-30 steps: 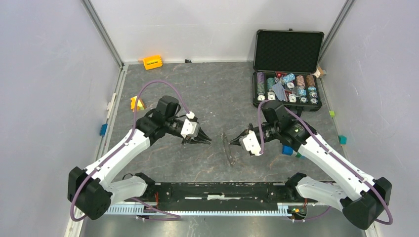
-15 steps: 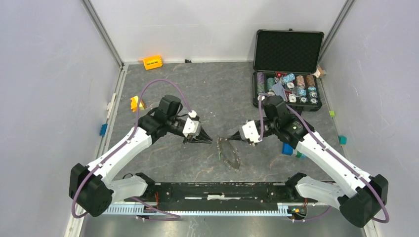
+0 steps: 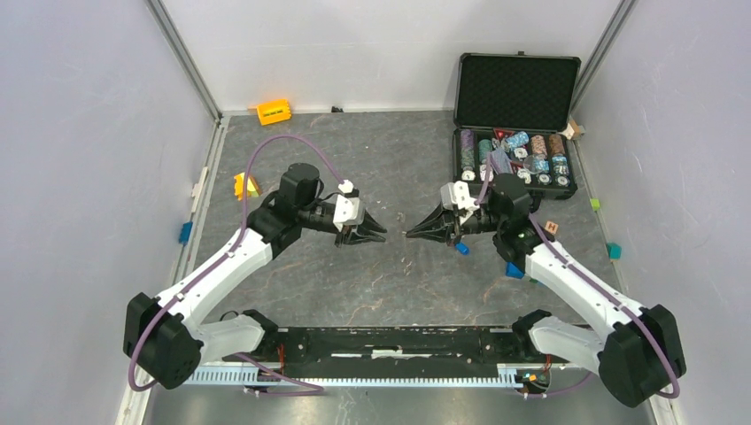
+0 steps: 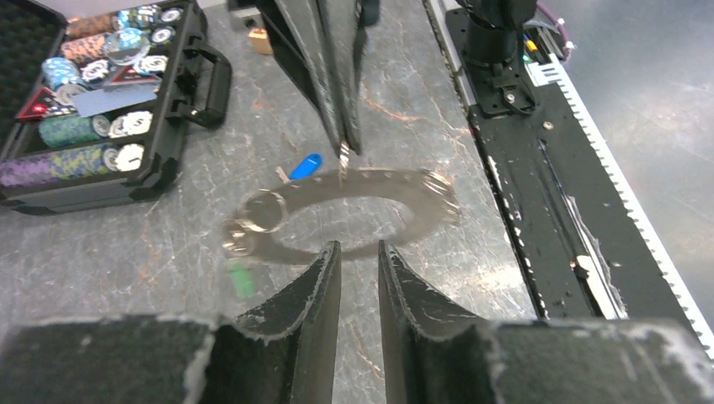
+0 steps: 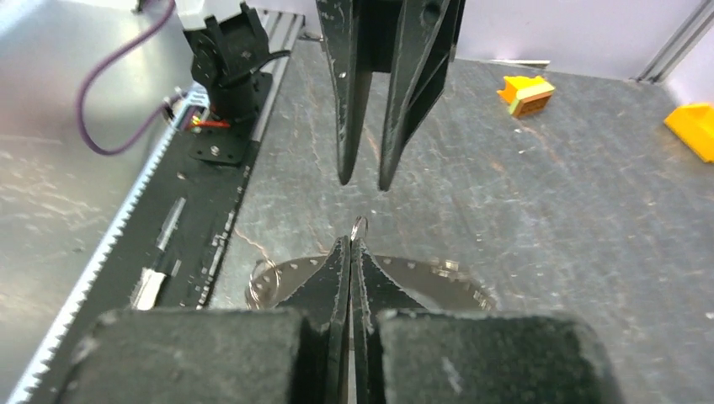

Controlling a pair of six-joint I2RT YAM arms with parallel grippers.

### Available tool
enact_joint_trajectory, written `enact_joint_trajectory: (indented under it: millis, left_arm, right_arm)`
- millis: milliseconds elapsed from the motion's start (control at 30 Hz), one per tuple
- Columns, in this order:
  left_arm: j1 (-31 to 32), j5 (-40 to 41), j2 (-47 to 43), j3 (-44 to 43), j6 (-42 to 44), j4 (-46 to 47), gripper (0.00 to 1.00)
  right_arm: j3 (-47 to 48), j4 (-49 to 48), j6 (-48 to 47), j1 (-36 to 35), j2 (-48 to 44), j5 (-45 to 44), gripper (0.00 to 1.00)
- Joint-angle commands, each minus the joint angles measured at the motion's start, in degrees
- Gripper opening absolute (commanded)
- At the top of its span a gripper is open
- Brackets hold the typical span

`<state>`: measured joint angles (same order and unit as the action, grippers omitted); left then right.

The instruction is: Put the keys on the keyring

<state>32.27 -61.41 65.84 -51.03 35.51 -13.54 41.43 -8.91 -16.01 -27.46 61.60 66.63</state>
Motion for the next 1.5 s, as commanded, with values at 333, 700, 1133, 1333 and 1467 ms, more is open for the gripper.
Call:
enact_joint_trajectory:
  millis: [333,700,1133,1333,1467]
  left_arm:
    - [0.4,0.2,1.4,-2.3,-10.5,10.3,0.32]
    - [0.7,-2.4,4.8,-4.3,-16.6,15.5,0.31]
    - [2.0,-0.6,3.1,-1.9,-20.0,17.9,0.37]
    - [1.9,5.7,3.2,-3.6,-17.1,11.9,0.42]
    - [1.9,9.1,3.6,-4.3,-17.8,10.4,0.41]
  right_arm:
    - [-11.5,-59.4,47.1,3.4,3.5,-0.3,0.0]
    - [-13.6,-63.5,49.0,3.4,3.9,-1.2,0.0]
    - [-14.3,-68.6,53.0,3.4,5.4,-2.0,0.0]
    - [-11.9,-49.2,41.9,4.6,2.7,-3.4,0.0]
    - [-9.1,-37.2,35.6,6.8,1.1,-6.6,0.0]
